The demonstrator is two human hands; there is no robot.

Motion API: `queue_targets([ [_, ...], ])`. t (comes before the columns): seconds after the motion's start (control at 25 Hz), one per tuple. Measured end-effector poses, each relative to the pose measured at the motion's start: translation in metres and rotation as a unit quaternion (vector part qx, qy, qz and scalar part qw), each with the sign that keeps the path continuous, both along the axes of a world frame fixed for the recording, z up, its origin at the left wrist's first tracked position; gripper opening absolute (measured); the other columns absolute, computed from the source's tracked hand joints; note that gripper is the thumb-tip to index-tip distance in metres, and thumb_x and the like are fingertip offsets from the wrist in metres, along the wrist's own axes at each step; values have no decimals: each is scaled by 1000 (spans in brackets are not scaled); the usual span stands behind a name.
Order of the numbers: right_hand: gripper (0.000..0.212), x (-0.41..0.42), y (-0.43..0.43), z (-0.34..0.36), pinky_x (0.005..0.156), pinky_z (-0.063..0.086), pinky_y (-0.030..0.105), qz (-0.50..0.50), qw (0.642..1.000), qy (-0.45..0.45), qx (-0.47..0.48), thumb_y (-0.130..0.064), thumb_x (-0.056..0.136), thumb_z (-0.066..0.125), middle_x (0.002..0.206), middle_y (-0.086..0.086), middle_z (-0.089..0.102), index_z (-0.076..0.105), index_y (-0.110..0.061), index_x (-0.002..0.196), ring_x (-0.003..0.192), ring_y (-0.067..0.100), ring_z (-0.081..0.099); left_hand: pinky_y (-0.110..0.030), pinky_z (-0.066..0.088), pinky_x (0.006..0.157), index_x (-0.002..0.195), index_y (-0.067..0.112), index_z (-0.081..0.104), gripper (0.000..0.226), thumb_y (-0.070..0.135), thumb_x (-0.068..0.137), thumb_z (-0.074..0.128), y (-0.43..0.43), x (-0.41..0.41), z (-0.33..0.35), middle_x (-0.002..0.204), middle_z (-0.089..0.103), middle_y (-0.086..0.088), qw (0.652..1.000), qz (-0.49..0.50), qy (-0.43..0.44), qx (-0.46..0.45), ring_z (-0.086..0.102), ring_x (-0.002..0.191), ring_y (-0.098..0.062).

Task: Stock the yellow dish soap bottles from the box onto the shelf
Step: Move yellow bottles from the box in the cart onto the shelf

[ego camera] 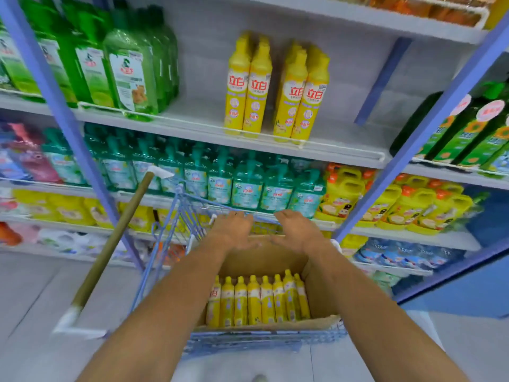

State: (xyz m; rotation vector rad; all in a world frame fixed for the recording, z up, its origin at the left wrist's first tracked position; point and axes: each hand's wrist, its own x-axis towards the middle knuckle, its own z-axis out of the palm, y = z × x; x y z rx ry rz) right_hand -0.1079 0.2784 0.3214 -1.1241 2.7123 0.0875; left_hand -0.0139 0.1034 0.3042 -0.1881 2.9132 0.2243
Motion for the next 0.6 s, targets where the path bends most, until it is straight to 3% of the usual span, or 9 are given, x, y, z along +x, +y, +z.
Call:
queue_targets([
  [0.24, 72, -2, 22, -93, 93, 52, 45, -27, 994, -94, 43, -65, 92, 54, 141, 15, 53, 52, -9, 136, 124, 36, 55, -50, 36, 112, 140, 16, 48, 79, 73, 85, 52, 3, 22, -98, 145, 49, -14, 993, 53, -108, 11, 43, 136, -35],
  [0.36, 69, -16, 44, -147, 93, 52, 48, -32, 988, -142, 45, -64, 91, 53, 131, 16, 56, 51, -10, 135, 122, 39, 53, -46, 42, 106, 135, 14, 47, 75, 69, 85, 57, 17, 17, -145, 142, 49, -14, 983, 82, -156, 54, 45, 133, -35],
  [0.6, 77, -47, 74, -229, 101, 48, 51, -55, 974, -207, 76, -67, 89, 53, 142, 14, 50, 41, -16, 146, 129, 37, 49, -47, 45, 103, 150, 12, 33, 89, 70, 86, 55, 28, 6, -217, 146, 46, -17, 961, 134, -220, 104, 43, 135, -36],
])
